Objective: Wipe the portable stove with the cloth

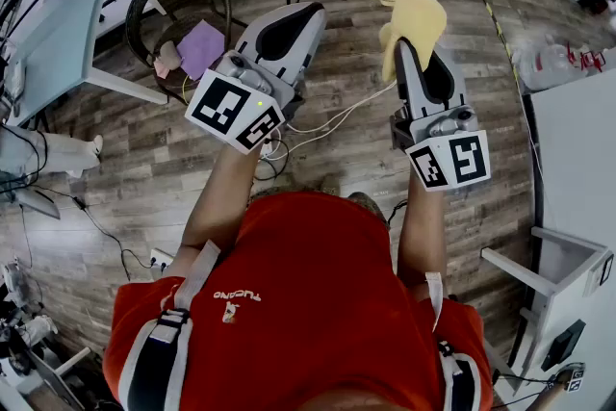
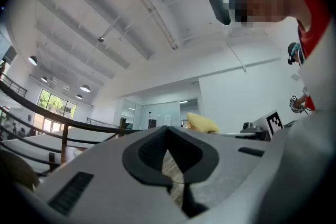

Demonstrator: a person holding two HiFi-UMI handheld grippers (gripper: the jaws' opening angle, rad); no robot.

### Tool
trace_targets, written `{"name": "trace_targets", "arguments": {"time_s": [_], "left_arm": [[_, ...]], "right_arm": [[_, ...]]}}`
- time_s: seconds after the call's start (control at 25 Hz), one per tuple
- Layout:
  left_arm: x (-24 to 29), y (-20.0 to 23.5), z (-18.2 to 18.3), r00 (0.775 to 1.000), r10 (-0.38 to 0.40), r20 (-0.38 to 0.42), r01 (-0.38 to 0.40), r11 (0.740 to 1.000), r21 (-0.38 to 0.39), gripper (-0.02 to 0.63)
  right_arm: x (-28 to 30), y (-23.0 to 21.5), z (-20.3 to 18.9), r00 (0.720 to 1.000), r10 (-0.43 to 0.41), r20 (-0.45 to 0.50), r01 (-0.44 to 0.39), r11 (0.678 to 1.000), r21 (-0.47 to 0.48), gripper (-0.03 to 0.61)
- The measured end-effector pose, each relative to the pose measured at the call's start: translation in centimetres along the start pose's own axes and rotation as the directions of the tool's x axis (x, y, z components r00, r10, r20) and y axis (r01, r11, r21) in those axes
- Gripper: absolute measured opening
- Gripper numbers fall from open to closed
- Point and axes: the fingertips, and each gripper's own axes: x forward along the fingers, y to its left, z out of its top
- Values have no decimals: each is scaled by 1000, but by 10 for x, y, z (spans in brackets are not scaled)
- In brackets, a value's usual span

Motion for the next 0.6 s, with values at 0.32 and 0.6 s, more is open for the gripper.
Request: {"name": "trace_targets", "arguments": {"time_s": [0.32, 0.6], "left_arm": [[27, -19, -13, 999, 34, -11, -34, 999, 2, 9], [44, -1, -24, 996, 84, -35, -84, 996, 15, 9]], "right_arm": [[-12, -35, 3, 999, 42, 7, -42, 999, 20, 86], [2, -63, -9, 998, 59, -11, -58, 998, 34, 86]]}}
